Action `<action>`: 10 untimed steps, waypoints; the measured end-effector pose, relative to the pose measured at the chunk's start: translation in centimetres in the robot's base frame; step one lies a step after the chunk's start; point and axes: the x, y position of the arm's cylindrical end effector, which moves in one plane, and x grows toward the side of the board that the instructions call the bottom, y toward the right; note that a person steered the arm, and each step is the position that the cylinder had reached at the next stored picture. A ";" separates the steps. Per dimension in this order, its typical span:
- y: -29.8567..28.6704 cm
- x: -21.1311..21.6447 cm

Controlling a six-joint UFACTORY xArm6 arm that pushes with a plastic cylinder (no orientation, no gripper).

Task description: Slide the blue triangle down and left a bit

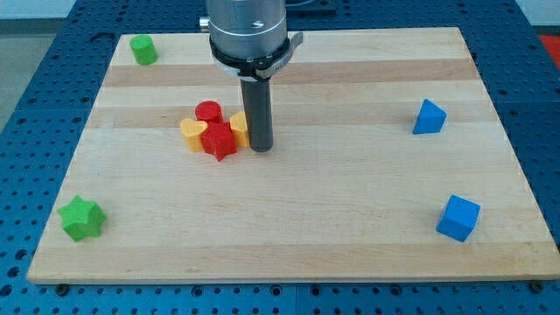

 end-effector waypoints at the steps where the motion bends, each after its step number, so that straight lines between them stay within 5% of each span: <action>1: 0.0 -0.6; 3: 4.3 -1.7; 5: 18.4 -8.9; 7: 33.7 -6.5; 10: 29.1 -5.1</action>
